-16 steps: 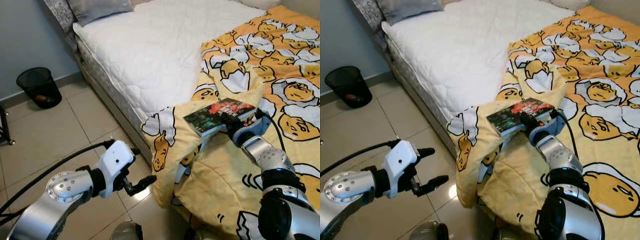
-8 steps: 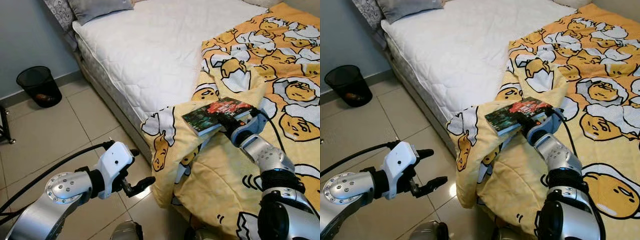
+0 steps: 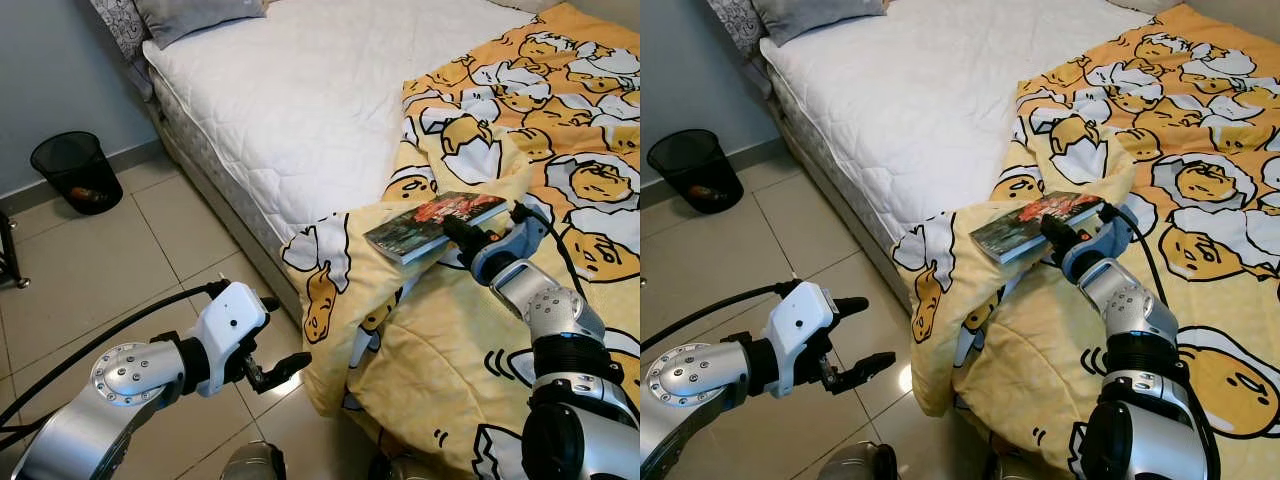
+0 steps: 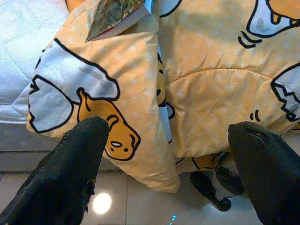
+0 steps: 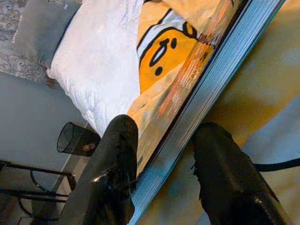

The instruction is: Clean up the room

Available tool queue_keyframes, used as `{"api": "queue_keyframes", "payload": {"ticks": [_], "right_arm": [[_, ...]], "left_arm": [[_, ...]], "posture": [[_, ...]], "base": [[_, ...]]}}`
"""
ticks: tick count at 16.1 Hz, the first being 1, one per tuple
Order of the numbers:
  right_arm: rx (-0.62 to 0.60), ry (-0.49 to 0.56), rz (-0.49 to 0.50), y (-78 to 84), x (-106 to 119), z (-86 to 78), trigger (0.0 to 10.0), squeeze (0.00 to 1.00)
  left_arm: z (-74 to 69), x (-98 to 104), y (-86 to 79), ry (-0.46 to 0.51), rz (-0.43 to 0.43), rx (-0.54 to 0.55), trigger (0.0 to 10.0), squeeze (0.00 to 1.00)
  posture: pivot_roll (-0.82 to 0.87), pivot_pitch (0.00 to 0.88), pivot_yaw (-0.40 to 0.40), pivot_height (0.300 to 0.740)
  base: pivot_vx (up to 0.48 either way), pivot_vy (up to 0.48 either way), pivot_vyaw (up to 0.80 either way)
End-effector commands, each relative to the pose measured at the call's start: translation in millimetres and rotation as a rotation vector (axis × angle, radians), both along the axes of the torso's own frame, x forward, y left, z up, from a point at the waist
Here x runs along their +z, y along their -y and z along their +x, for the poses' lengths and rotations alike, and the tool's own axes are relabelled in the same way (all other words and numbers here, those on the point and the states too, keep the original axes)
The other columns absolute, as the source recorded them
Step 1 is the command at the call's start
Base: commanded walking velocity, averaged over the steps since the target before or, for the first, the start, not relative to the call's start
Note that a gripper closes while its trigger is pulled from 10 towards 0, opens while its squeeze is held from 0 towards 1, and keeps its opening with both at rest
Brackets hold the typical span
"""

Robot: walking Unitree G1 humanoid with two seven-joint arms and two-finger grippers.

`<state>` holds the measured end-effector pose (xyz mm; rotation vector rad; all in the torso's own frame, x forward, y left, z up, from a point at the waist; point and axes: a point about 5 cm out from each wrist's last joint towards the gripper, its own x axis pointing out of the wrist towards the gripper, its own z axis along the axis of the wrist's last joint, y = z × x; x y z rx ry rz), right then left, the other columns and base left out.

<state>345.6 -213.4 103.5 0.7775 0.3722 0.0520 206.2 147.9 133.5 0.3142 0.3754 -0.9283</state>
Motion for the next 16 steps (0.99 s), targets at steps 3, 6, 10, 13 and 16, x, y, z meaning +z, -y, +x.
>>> {"api": "queue_keyframes", "payload": {"ticks": [3, 6, 10, 13, 16], "right_arm": [[0.033, 0.008, 0.016, -11.7, 0.8, 3.3, 10.0, 0.0], [0.003, -0.016, 0.052, -28.3, -14.5, 7.0, 10.0, 0.0], [-0.112, -0.012, 0.161, -38.9, -15.2, 16.6, 10.0, 0.0], [-0.205, -0.034, 0.226, -43.1, -19.4, 20.0, 10.0, 0.0], [-0.235, -0.104, 0.182, -54.5, -30.0, 18.0, 9.3, 0.0]], "left_arm": [[1.7, -0.2, -0.6, 0.003, 0.014, -0.009, 10.0, 0.42], [2.7, 0.1, 1.0, 0.004, 0.012, -0.013, 10.0, 0.41], [2.0, 1.1, -1.2, 0.006, 0.019, -0.012, 10.0, 0.4], [0.8, 1.2, -1.5, 0.008, 0.022, -0.01, 10.0, 0.4], [0.4, 2.3, -2.1, 0.009, 0.024, -0.008, 10.0, 0.39]], "posture": [[0.17, 0.116, 0.033, 0.74], [0.19, 0.118, 0.036, 0.74], [0.2, 0.116, 0.036, 0.74], [0.2, 0.111, 0.032, 0.74], [0.21, 0.115, 0.033, 0.74]], "base": [[0.0, 0.0, 0.0], [0.0, 0.0, 0.0], [0.0, 0.0, 0.0], [0.0, 0.0, 0.0], [0.0, 0.0, 0.0]]}}
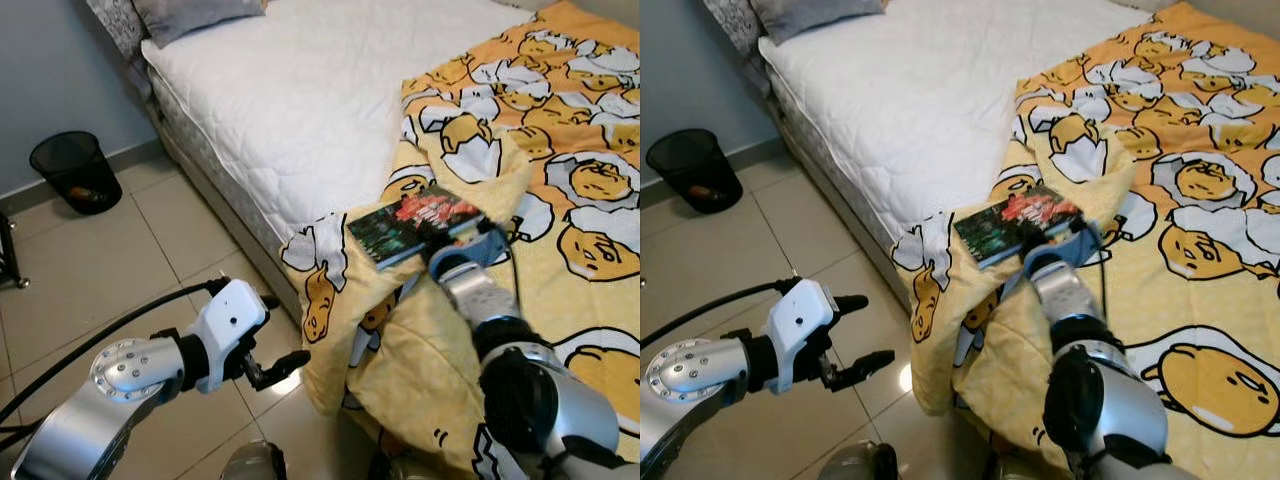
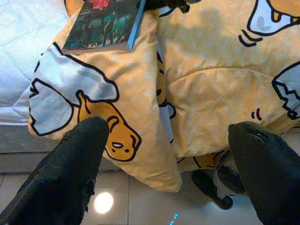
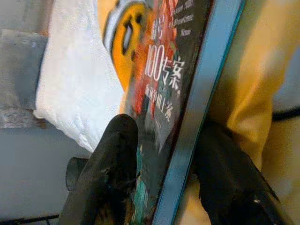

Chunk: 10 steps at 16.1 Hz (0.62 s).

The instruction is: Clean up the room

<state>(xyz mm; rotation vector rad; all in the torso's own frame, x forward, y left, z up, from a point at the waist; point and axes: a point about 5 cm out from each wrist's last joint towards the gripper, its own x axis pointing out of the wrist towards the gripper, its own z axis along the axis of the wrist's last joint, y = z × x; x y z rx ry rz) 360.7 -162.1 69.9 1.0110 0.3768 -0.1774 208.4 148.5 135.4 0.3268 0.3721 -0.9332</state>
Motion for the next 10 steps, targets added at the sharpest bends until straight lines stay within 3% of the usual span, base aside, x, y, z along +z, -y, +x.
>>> {"api": "queue_keyframes", "payload": {"ticks": [1, 3, 4, 6, 10], "right_arm": [[-0.001, -0.009, -0.01, -4.5, 2.6, 2.6, 7.8, 0.0], [0.018, -0.021, -0.026, -12.4, 2.9, 3.9, 1.2, 0.0], [0.025, -0.021, -0.03, -15.4, 3.3, 4.5, 0.0, 0.0], [0.032, -0.008, -0.02, -23.6, 7.4, 7.5, 0.0, 0.0], [0.026, -0.005, -0.005, -24.8, 7.2, 7.5, 0.0, 0.0]], "left_arm": [[-1.9, 0.7, -1.6, 0.002, 0.016, 0.0, 10.0, 0.39], [-1.9, 1.2, -1.8, 0.001, 0.019, 0.0, 10.0, 0.39], [-2.2, 1.1, -1.8, 0.0, 0.02, 0.0, 10.0, 0.38], [-3.5, 0.3, -2.4, -0.006, 0.022, 0.003, 10.0, 0.38], [-3.0, -2.0, -1.5, -0.008, 0.021, 0.007, 10.0, 0.38]], "posture": [[0.21, 0.115, 0.034, 0.74], [0.22, 0.128, 0.035, 0.74], [0.22, 0.128, 0.036, 0.74], [0.22, 0.134, 0.034, 0.74], [0.21, 0.123, 0.029, 0.74]], "base": [[0.0, 0.0, 0.0], [0.0, 0.0, 0.0], [0.0, 0.0, 0.0], [0.0, 0.0, 0.0], [0.0, 0.0, 0.0]]}}
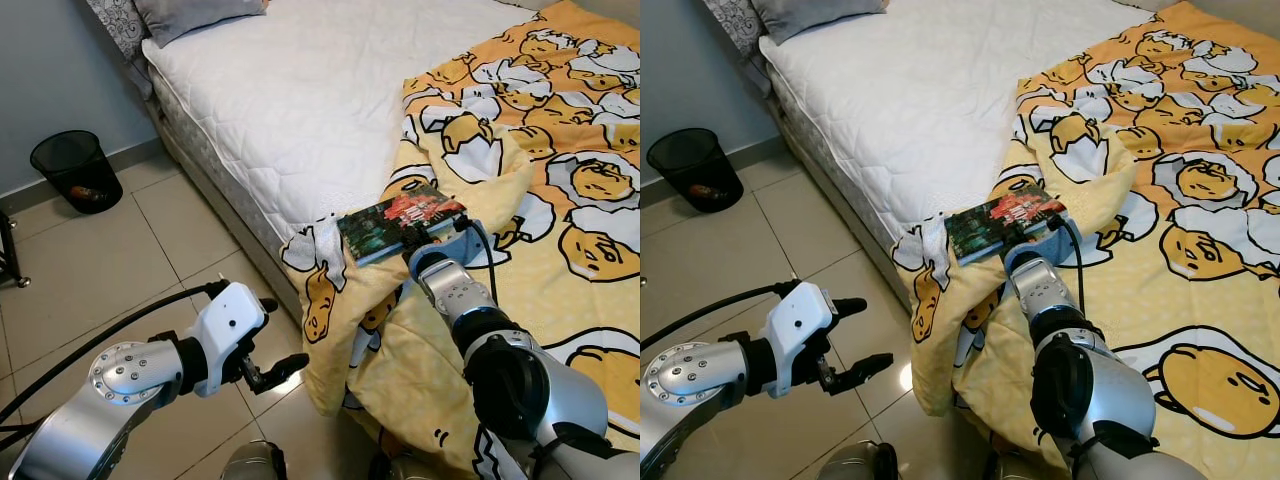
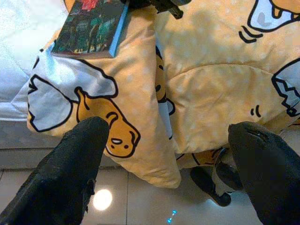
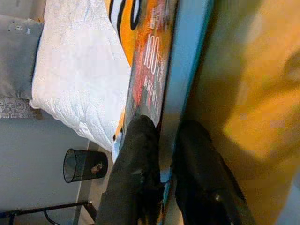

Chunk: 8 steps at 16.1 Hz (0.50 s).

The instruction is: Clean up the room

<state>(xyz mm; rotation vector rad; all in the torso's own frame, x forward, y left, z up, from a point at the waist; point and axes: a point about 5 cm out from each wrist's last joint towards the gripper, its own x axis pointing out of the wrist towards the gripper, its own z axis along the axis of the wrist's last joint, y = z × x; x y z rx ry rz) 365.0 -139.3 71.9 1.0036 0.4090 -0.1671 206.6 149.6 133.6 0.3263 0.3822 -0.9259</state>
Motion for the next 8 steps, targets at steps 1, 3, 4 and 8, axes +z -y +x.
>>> {"api": "queue_keyframes", "payload": {"ticks": [1, 3, 4, 8], "right_arm": [[-0.007, 0.022, 0.007, 0.2, 4.5, 2.7, 0.0, 0.0], [-0.035, 0.055, 0.031, 8.0, 8.0, 4.4, 0.0, 0.0], [-0.048, 0.087, 0.043, 14.4, 11.2, 5.6, 0.0, 0.0], [-0.011, 0.249, 0.068, 35.2, 24.2, 4.8, 0.0, 0.0]], "left_arm": [[0.4, -2.0, 0.2, 0.004, 0.007, 0.008, 10.0, 0.38], [3.5, -2.8, 0.0, 0.023, -0.013, 0.034, 10.0, 0.38], [6.5, -2.3, -0.1, 0.04, -0.031, 0.059, 10.0, 0.38], [13.8, -5.6, 3.5, 0.086, -0.137, 0.208, 10.0, 0.38]], "posture": [[0.2, 0.086, 0.02, 0.74], [0.17, 0.02, 0.002, 0.74], [0.16, 0.0, -0.005, 0.74], [0.07, 0.0, -0.006, 0.74]], "base": [[0.0, 0.0, 0.0], [0.0, 0.0, 0.0], [0.0, 0.0, 0.0], [0.0, 0.0, 0.0]]}}
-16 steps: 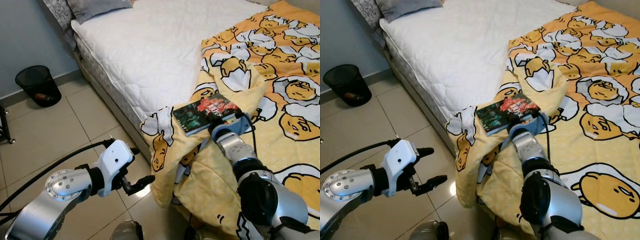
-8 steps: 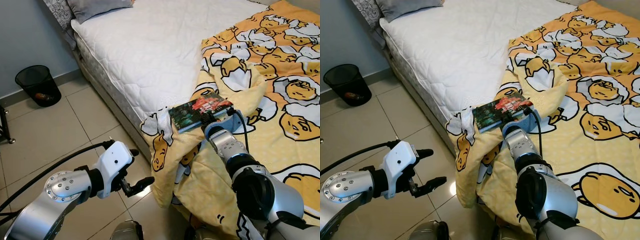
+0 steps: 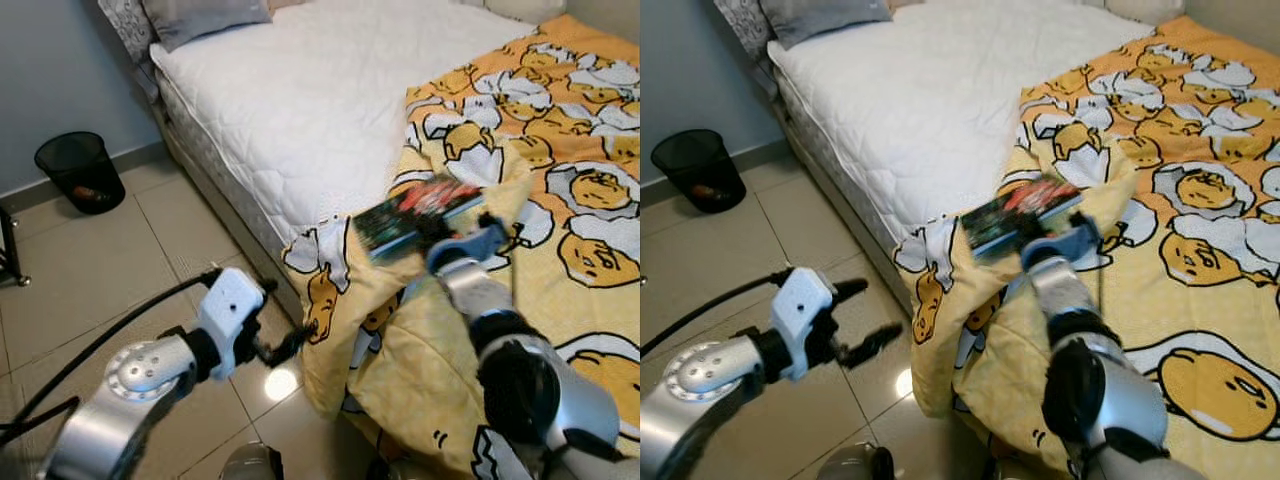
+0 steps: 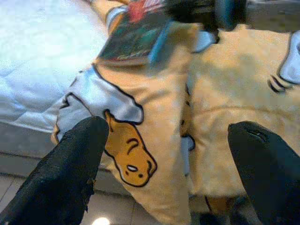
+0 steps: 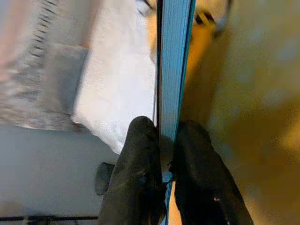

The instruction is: Clean up the room

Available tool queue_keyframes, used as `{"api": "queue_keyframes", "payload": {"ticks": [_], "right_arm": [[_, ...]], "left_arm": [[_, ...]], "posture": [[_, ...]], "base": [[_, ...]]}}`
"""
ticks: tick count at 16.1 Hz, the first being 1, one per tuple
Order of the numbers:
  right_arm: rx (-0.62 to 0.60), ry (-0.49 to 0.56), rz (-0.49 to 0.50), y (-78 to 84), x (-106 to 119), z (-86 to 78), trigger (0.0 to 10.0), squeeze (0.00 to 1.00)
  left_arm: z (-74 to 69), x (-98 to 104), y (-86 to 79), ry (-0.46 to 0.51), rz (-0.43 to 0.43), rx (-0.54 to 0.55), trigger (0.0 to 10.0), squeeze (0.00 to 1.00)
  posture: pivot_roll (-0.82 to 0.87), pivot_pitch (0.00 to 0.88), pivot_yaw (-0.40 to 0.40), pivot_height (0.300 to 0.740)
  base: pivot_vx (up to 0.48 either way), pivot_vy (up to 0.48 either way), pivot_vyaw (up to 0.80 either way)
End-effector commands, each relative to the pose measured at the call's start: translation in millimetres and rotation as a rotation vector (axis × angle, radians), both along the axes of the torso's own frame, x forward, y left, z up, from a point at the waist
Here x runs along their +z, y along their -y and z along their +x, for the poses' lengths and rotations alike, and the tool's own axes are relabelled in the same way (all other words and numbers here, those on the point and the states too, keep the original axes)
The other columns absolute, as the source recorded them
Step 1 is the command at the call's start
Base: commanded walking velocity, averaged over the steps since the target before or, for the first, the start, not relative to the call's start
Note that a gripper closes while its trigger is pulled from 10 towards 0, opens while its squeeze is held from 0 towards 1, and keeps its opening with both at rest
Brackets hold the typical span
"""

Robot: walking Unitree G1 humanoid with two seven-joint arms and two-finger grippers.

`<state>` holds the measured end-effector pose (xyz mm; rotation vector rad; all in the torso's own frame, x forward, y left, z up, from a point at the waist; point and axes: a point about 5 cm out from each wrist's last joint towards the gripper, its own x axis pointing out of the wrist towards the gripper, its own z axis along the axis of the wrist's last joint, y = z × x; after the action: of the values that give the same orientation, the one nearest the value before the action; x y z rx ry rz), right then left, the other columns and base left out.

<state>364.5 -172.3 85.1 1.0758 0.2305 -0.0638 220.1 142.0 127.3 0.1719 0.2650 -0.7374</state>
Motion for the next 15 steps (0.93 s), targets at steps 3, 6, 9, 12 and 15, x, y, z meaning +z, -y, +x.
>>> {"api": "queue_keyframes", "payload": {"ticks": [3, 6, 9, 12, 15], "right_arm": [[0.018, 0.169, -0.121, 11.7, 29.6, -1.1, 0.0, 0.0], [0.062, 0.27, -0.414, 9.7, 50.1, -20.5, 0.0, 0.0], [0.022, 0.238, -0.704, 7.6, 49.4, -47.6, 10.0, 0.0], [-0.002, 0.181, -0.856, 3.9, 34.1, -71.2, 10.0, 0.0], [-0.02, 0.161, -0.89, 5.3, 34.5, -74.5, 10.0, 0.0]], "left_arm": [[9.5, -1.2, -8.7, 0.048, -0.014, 0.17, 10.0, 0.38], [13.6, -1.9, -13.3, 0.098, -0.021, 0.31, 10.0, 0.37], [16.5, -2.7, -15.2, 0.135, -0.018, 0.428, 10.0, 0.36], [21.5, -6.6, -16.5, 0.143, -0.002, 0.478, 10.0, 0.36], [22.8, -9.4, -13.3, 0.112, -0.022, 0.478, 10.0, 0.36]], "posture": [[0.02, 0.0, 0.01, 0.74], [0.01, 0.0, 0.003, 0.74], [0.01, 0.0, -0.017, 0.74], [-0.01, 0.0, 0.009, 0.74], [-0.01, 0.0, 0.022, 0.74]], "base": [[0.0, 0.0, 0.0], [0.0, 0.0, 0.0], [0.0, 0.0, 0.0], [0.0, 0.0, -0.27], [0.0, 0.0, -0.8]]}}
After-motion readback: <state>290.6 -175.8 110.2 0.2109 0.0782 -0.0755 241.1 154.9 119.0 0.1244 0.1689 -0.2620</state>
